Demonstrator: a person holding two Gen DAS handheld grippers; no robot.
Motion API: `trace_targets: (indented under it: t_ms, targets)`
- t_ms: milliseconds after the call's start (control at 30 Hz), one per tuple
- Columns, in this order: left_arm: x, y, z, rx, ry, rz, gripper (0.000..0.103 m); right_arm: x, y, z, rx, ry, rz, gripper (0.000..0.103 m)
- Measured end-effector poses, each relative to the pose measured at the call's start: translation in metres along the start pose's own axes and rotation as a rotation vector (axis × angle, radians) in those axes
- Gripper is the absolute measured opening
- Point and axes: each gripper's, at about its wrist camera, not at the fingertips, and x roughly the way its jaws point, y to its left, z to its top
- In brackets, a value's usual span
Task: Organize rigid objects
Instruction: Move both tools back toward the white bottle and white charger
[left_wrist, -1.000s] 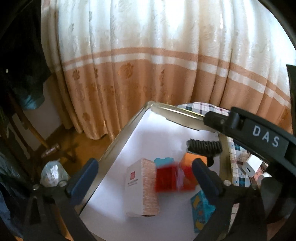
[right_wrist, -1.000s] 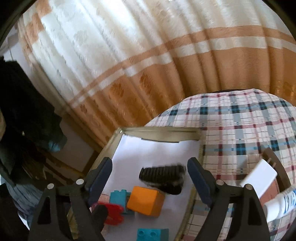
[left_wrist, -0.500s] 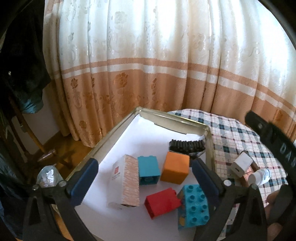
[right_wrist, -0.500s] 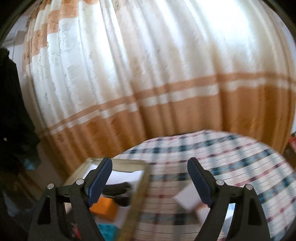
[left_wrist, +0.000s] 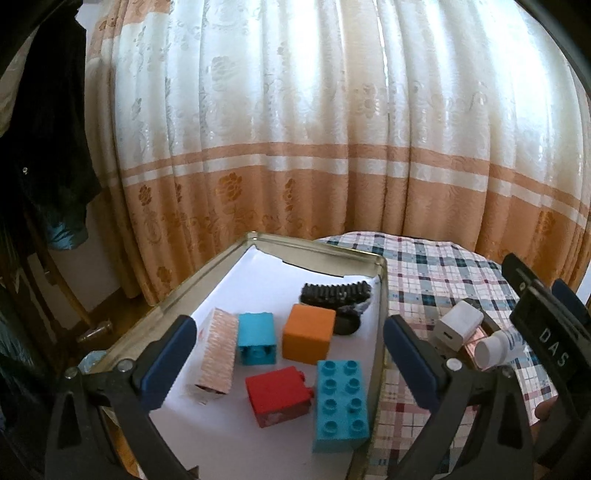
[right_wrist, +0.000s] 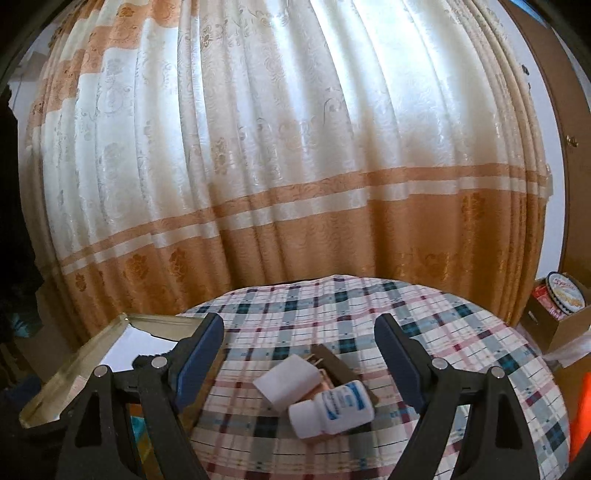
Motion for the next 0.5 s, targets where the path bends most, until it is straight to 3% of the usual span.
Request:
trace_targets:
  t_ms: [133, 500]
  targets:
    - [-0.003, -0.008, -0.005, 0.021, -0.007, 0.000, 0.103, -0.002, -0.001, -0.003, -0.033, 0.002, -0.017, 0.086]
    - [-0.007, -0.020, -0.013, 0.046, -0.001, -0.030, 0.103, -0.007, -0.032, -0.003, 0.102, -0.002, -0.063, 0.086]
